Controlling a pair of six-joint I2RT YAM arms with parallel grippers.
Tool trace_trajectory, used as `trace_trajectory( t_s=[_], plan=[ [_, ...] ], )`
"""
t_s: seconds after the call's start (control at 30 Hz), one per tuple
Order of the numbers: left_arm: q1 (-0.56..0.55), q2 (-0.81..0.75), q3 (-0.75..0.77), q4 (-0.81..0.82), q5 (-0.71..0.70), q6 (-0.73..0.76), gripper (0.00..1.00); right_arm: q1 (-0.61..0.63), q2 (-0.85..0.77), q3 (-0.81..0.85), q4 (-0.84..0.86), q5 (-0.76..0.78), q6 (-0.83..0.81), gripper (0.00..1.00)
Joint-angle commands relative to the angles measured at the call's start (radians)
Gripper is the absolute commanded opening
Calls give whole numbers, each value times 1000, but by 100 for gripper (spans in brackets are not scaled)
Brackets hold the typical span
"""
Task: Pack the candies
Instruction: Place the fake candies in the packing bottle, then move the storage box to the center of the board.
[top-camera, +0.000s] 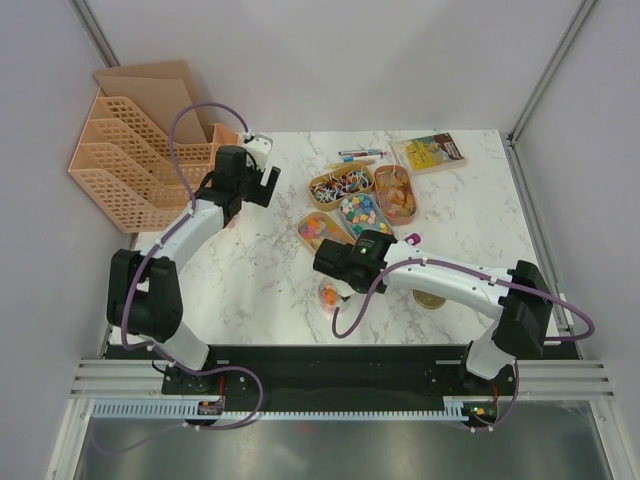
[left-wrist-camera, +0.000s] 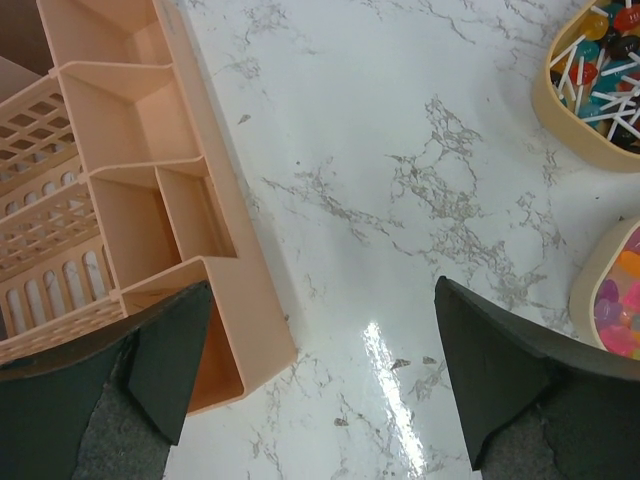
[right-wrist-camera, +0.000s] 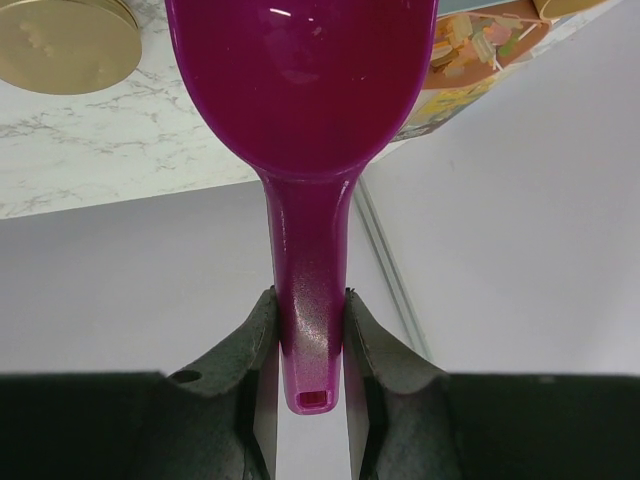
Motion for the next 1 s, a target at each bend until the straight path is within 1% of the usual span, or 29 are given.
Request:
trace_trajectory(
  t_s=[0.0, 0.07, 0.17, 0.2, 0.23, 0.27, 0.3, 0.33, 0.37, 0.4, 0.43, 0.47, 0.5, 0.57, 0.67, 0.7, 0.83, 0.93, 0.97],
  plan=[
    [-2, 38, 103, -25, 29, -17, 100, -7, -20, 40, -112, 46, 64, 0],
    [-3, 72, 187, -83, 75, -14, 100, -20, -30, 66, -113, 24, 109, 0],
    [-5, 155, 327, -148, 197, -19, 98, -87, -49, 91, -109, -31, 147, 0],
    [-5, 182, 362, -188, 267, -19, 93, -149, -57, 100, -104, -48, 172, 0],
    [-5, 226, 423, -208, 302, -22, 92, -188, -54, 114, -92, -100, 182, 0],
    [-5, 254, 455, -223, 329, -22, 91, -228, -51, 155, -90, -128, 196, 0],
    [-6, 279, 485, -254, 360, -37, 88, -313, -37, 176, -89, -149, 222, 0],
    [-9, 331, 546, -268, 371, -43, 85, -355, -31, 199, -89, -204, 238, 0],
    [-12, 357, 572, -275, 385, -43, 82, -395, -22, 250, -90, -237, 248, 0],
    [-17, 382, 598, -288, 395, -40, 76, -475, -8, 272, -86, -273, 270, 0],
    [-26, 411, 650, -301, 400, -37, 71, -510, -1, 289, -75, -316, 282, 0],
    [-29, 461, 678, -312, 424, -34, 57, -571, 12, 304, -69, -333, 291, 0],
    [-31, 490, 704, -320, 429, -36, 55, -596, 16, 307, -61, -346, 311, 0],
    [-41, 565, 784, -331, 431, -43, 55, -636, 23, 310, -44, -384, 333, 0],
    [-60, 641, 884, -332, 394, -39, 61, -691, 29, 309, -33, -407, 373, 0],
    [-69, 685, 931, -332, 388, -28, 61, -695, 29, 307, -29, -410, 380, 0],
    [-92, 770, 1020, -341, 372, -7, 56, -718, 7, 290, -29, -412, 403, 0],
    [-124, 764, 1008, -357, 398, 15, 52, -738, -19, 254, -26, -415, 399, 0],
    [-136, 755, 999, -378, 412, 42, 51, -748, -29, 247, -26, -416, 397, 0]
  ],
)
